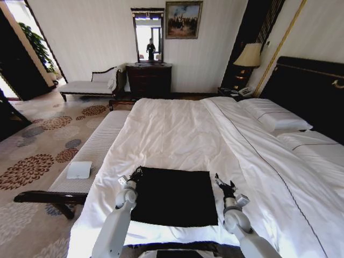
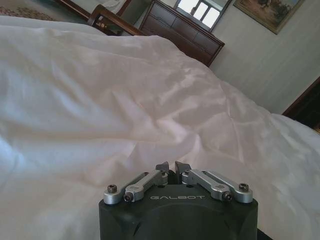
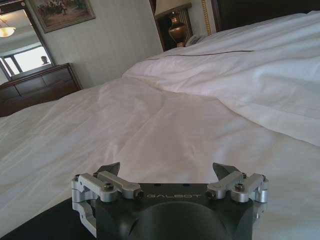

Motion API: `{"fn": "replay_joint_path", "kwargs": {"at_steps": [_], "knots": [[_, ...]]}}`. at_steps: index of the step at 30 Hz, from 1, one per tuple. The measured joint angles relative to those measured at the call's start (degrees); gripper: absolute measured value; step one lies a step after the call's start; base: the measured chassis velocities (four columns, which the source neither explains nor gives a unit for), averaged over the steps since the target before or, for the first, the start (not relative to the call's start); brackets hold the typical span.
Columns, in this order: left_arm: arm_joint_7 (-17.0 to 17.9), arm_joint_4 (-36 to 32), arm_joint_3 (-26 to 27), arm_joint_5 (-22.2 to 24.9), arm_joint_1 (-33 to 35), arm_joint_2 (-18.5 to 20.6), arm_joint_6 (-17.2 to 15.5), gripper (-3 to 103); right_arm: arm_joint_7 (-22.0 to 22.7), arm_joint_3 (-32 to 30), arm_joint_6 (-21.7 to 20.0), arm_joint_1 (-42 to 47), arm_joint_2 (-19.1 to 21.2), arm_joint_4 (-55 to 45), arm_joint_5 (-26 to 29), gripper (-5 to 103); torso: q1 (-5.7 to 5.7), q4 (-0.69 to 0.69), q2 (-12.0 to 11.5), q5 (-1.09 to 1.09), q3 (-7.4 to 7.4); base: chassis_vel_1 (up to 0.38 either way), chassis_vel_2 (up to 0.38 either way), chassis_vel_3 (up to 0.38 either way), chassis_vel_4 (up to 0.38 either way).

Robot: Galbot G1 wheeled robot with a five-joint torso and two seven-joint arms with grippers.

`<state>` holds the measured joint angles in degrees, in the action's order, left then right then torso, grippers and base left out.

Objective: Fold the clothes on the bed.

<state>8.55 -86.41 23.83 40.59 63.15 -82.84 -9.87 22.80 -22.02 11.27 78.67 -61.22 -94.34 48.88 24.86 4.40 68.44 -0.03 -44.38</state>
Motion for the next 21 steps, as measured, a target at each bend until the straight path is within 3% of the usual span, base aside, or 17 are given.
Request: {"fn": "replay_joint_path", "kwargs": {"at_steps": [11,18,20,21], "knots": [[-0.2,0.6,-0.3,-1.7,0.7,-0.9,-0.1,12,-0.7,-0.2,0.2,0.8,-0.1,0.2,-1.0,100,0.00,0.00,0.0,-0.01,0.00,0.000,0.000,0.000,0.000],[-0.3,1.2,-0.1,-1.7,0.2,-1.0,0.1,44,-0.7,-0.5,0.4,1.7,-0.4,-0.6,-1.4,100,0.00,0.00,0.0,-0.01,0.00,0.000,0.000,0.000,0.000],[-0.3,1.4,0.0,-1.7,0.1,-1.0,0.1,44,-0.7,-0.5,0.4,1.7,-0.5,-0.7,-1.5,100,0.00,0.00,0.0,-0.01,0.00,0.000,0.000,0.000,0.000],[-0.3,1.7,0.0,-1.7,0.0,-1.0,0.2,49,-0.6,-0.5,0.4,1.8,-0.7,-0.7,-1.7,100,0.00,0.00,0.0,-0.01,0.00,0.000,0.000,0.000,0.000]]}}
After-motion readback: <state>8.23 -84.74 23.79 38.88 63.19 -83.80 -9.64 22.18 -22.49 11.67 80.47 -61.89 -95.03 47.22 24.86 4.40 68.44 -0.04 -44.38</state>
